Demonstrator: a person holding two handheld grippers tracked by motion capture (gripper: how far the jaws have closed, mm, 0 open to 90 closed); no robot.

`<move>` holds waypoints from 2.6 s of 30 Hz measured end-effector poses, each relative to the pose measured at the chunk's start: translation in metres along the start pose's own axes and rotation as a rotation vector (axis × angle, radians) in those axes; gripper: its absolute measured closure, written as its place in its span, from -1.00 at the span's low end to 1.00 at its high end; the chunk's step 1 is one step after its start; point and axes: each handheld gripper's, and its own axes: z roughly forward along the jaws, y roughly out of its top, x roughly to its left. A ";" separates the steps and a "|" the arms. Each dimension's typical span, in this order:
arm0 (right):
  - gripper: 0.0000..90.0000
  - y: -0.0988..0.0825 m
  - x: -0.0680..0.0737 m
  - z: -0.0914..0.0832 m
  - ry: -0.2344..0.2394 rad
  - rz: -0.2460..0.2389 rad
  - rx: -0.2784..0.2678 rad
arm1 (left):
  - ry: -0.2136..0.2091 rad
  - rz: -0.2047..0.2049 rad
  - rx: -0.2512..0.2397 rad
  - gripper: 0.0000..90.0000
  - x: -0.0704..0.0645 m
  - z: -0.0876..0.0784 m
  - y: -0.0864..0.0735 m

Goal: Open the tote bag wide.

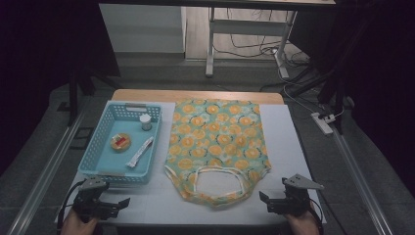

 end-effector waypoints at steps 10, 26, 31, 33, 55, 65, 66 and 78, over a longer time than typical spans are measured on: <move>-1.00 0.001 0.000 0.001 0.011 0.006 0.004 | -0.018 0.008 0.003 -0.99 0.000 0.000 -0.001; -1.00 0.001 0.002 0.000 0.030 -0.022 0.008 | -0.018 0.026 0.002 -0.97 -0.001 0.000 -0.001; -1.00 0.003 0.004 -0.001 0.036 -0.031 0.003 | -0.019 0.030 0.001 -0.97 -0.002 -0.001 -0.001; -1.00 0.004 0.005 -0.002 0.037 -0.035 -0.002 | -0.020 0.032 0.002 -0.97 -0.002 -0.001 -0.001; -1.00 0.018 0.019 0.007 0.068 -0.120 0.001 | -0.020 0.015 -0.003 -0.98 0.000 -0.001 0.000; -1.00 0.030 0.034 0.016 0.127 -0.165 0.048 | 0.006 0.032 0.009 -1.00 -0.003 0.001 0.003; -1.00 0.031 0.035 0.017 0.131 -0.169 0.055 | 0.009 0.031 0.011 -1.00 -0.003 0.002 0.003; -1.00 0.042 0.057 0.038 0.201 -0.186 0.130 | 0.006 0.031 0.012 -1.00 -0.002 0.003 0.002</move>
